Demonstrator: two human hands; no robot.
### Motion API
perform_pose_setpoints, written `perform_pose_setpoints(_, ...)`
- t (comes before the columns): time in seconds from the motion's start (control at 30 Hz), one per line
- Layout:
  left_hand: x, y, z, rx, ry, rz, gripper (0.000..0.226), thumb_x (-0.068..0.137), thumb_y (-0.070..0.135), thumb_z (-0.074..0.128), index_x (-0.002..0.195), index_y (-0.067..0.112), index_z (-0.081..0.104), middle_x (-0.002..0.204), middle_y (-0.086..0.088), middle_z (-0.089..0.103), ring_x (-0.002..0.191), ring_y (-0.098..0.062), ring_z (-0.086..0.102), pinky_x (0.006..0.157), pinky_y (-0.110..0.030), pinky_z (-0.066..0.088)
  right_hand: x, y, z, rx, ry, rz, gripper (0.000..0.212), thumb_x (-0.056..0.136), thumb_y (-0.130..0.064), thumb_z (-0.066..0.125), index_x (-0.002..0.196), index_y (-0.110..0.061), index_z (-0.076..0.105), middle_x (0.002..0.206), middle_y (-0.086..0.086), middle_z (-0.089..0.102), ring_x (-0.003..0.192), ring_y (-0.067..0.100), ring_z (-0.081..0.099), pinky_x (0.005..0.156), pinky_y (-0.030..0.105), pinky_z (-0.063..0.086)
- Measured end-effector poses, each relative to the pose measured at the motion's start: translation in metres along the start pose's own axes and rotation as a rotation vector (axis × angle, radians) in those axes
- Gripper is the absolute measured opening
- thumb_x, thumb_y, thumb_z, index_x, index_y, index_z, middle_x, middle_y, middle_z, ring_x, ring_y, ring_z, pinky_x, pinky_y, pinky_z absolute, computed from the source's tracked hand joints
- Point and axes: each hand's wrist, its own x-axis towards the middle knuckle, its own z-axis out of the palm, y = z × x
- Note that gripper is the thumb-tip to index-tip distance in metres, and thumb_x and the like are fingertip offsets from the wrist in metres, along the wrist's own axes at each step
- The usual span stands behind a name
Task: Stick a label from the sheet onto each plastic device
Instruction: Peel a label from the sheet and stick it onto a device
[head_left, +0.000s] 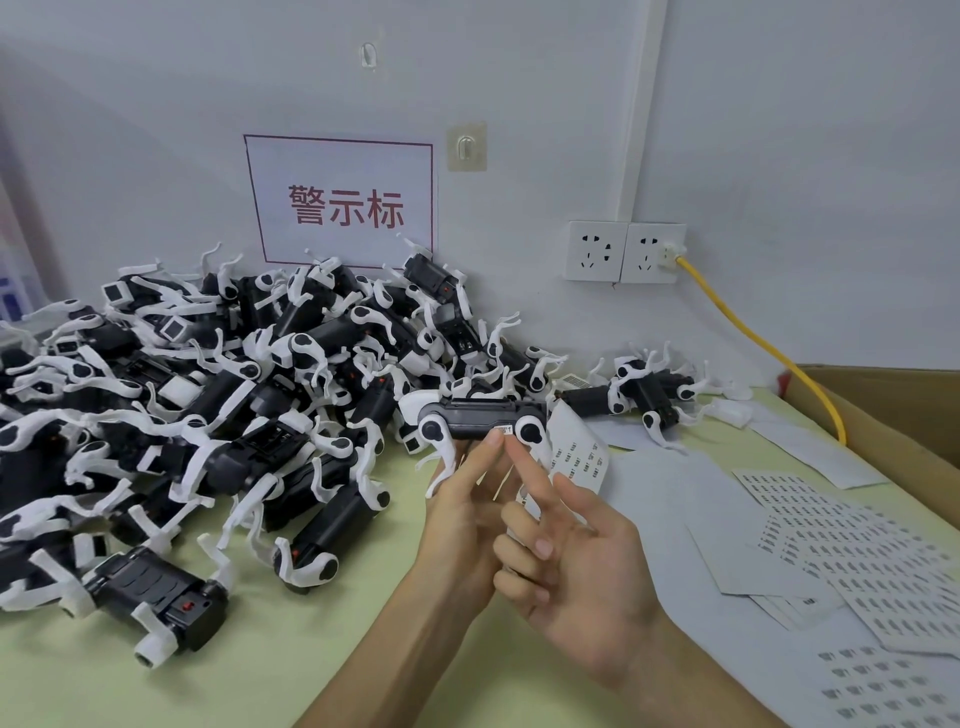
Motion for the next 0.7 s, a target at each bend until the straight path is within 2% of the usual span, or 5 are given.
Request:
perform_pose_setpoints(0.23, 0.0015, -0.0004, -0.0002, -0.001, 0.039, 0.003, 0.025, 0.071, 0.038, 0.081, 0.065, 0.022, 0.063, 0.083, 0.005, 0.065, 0.073, -0.014, 0.064, 0.063, -0.028, 0.056, -0.0005, 0.0006, 0.0006, -0.008, 0.0, 0.01, 0.053, 0.082, -0.03, 0.061, 0.135, -0.027, 0.063, 0.056, 0.001, 0.031, 0.048, 0.014, 0.024, 0.044, 0.025, 0.023)
perform_pose_setpoints(0.4, 0.0024, -0.0013, -0.0004, -0.01, 0.065, 0.014, 0.032, 0.07, 0.037, 0.083, 0.084, 0.02, 0.059, 0.091, 0.002, 0.068, 0.098, -0.02, 0.063, 0.086, -0.036, 0.052, -0.0011, 0.0009, 0.0011, -0.021, -0.055, 0.016, 0.071, 0.069, -0.027, 0.084, 0.137, -0.027, 0.062, 0.057, 0.001, 0.031, 0.05, 0.014, 0.022, 0.045, 0.025, 0.024)
perform_pose_setpoints(0.5, 0.0029, -0.003, -0.0004, -0.01, 0.088, 0.037, 0.042, 0.069, 0.036, 0.084, 0.094, 0.016, 0.057, 0.093, -0.002, 0.067, 0.101, -0.024, 0.062, 0.096, -0.043, 0.05, -0.001, 0.0005, -0.0003, -0.025, -0.055, 0.017, 0.06, 0.078, -0.027, 0.074, 0.137, -0.026, 0.062, 0.058, 0.001, 0.032, 0.051, 0.014, 0.02, 0.045, 0.025, 0.024)
perform_pose_setpoints(0.57, 0.0031, -0.0035, -0.0002, -0.006, 0.108, 0.058, 0.051, 0.068, 0.035, 0.084, 0.103, 0.017, 0.051, 0.093, -0.003, 0.067, 0.099, -0.024, 0.063, 0.102, -0.043, 0.048, -0.0009, -0.0001, -0.0007, -0.016, -0.05, 0.021, 0.059, 0.079, -0.026, 0.073, 0.137, -0.027, 0.062, 0.058, 0.001, 0.032, 0.051, 0.014, 0.021, 0.044, 0.025, 0.025)
perform_pose_setpoints(0.7, 0.0041, -0.0047, 0.0011, 0.004, 0.137, 0.093, 0.051, 0.07, 0.032, 0.083, 0.104, 0.018, 0.049, 0.093, -0.005, 0.065, 0.093, -0.021, 0.065, 0.098, -0.04, 0.048, -0.0004, 0.0002, -0.0004, -0.013, -0.011, 0.019, 0.052, 0.084, -0.031, 0.06, 0.135, -0.027, 0.063, 0.057, 0.001, 0.03, 0.05, 0.014, 0.021, 0.045, 0.025, 0.023)
